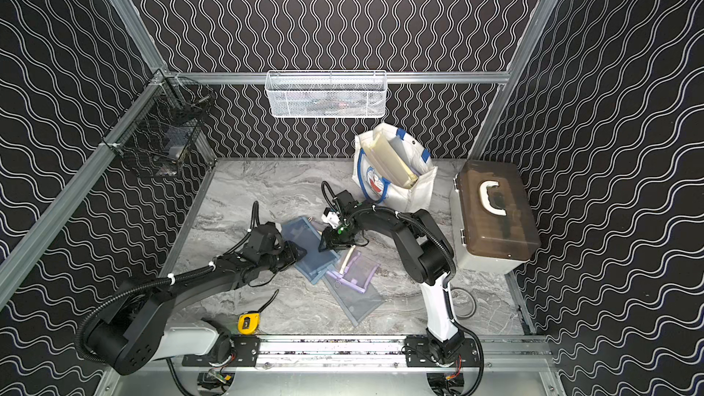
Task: Put the pencil pouch into the canvas bag
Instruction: Pick up the pencil pouch.
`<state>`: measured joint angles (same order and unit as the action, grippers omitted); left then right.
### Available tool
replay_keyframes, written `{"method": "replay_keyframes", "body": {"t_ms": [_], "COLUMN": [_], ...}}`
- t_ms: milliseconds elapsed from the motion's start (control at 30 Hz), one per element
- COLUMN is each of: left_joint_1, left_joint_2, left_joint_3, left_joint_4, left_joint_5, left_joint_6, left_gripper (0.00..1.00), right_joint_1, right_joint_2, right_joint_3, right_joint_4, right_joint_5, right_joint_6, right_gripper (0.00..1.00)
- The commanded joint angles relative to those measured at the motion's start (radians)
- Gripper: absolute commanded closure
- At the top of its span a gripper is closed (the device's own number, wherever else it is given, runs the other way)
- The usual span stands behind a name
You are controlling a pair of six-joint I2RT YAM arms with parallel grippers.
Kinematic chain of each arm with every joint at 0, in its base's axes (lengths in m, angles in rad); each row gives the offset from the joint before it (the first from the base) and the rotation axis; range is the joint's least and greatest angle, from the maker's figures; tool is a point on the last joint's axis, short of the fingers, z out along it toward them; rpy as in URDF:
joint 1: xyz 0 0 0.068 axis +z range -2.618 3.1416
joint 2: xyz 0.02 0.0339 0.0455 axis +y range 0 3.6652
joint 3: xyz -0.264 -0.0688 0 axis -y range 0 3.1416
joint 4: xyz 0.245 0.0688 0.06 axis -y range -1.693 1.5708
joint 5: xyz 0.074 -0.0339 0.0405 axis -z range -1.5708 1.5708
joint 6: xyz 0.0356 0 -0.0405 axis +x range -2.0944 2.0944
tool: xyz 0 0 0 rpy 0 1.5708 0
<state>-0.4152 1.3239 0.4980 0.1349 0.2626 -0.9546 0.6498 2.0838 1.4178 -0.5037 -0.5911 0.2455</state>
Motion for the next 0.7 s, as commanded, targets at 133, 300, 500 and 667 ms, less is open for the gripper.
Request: {"method": "replay_keyframes", "body": {"t_ms": [133, 300, 500, 667], "left_joint_1": [-0.005, -0.005, -0.005, -0.007], "left_joint_2": [0.010, -0.048, -0.147, -0.220], "left_joint_3": [0.013, 0.034, 0.088, 0.145], "left_joint_4": [0.024, -0.069, -0.186, -0.199], "left_joint_5": [-0.017, -0.053, -0.082, -0.032], "left_joint_6": [-0.013, 0.030, 0.127, 0.230], "left_gripper": [0.74, 0.98, 1.00, 1.00], "right_joint_1": [0.011, 0.009, -0.043, -0.141], "right_joint_2": [-0.013, -0.024, -0.143, -0.272], "right_joint_3": [-0.008, -0.007, 0.013, 0.031], "right_joint_4": [-0.020, -0.037, -0.064, -0.082], "right_joint_5": [0.007, 0.023, -0.016, -0.103], "right_joint_6": [-0.015, -0.014, 0.031, 0.119], "right_gripper": [0.52, 0.49, 0.35, 0.26]}}
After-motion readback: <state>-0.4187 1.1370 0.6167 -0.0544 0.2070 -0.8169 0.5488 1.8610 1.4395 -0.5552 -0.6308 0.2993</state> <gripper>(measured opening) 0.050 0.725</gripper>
